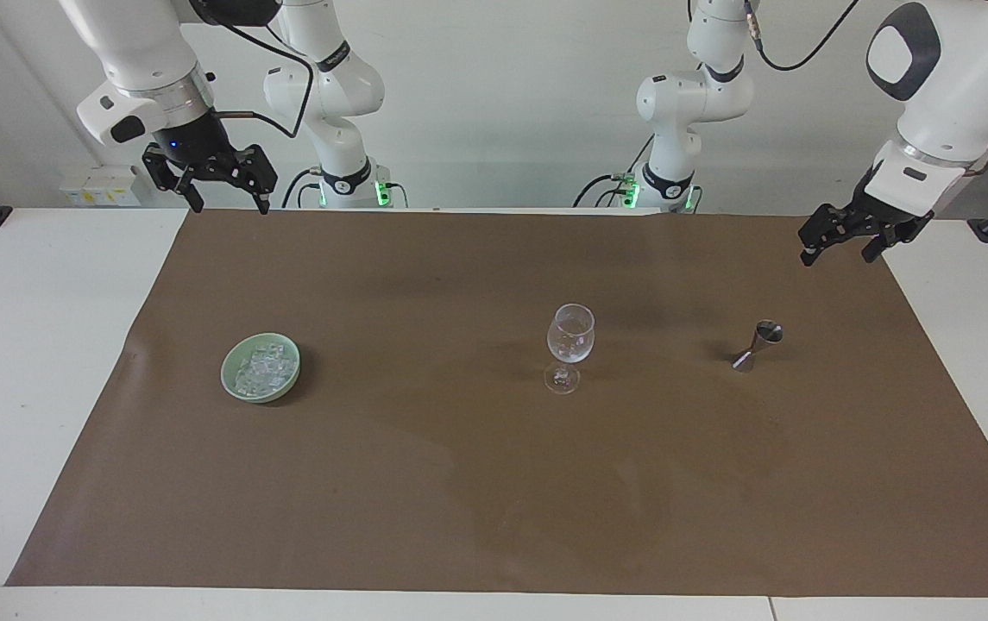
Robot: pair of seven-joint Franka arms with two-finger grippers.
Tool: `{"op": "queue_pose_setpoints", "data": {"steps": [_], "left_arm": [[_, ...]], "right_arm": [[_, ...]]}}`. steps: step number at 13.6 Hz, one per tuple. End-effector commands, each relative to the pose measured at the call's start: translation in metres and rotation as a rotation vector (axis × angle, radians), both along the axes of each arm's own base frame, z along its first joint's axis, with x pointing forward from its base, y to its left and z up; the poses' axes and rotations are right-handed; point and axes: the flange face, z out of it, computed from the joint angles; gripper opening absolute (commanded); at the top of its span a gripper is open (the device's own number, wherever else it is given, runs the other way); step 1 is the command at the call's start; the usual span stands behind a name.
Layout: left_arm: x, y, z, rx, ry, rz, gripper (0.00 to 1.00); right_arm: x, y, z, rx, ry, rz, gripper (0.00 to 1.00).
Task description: Pour wine and add ice with both arms
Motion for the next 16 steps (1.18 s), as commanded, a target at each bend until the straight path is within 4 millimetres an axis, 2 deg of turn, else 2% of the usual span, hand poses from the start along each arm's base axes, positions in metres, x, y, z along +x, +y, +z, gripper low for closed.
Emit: {"op": "queue_pose_setpoints", "data": {"steps": [1, 16], "left_arm": [[-0.0079, -0.0004, 0.0006, -0.004, 0.001, -0.013, 1.00], [-0.0108, 0.0071, 0.0022, -0.003, 0.003, 0.010, 1.00]], "right_arm": [[-0.0032, 0.0013, 0.0041, 0.011, 0.005, 0.005, 1.00], [-0.0032, 0.0013, 0.0041, 0.011, 0.005, 0.005, 1.00]]}}
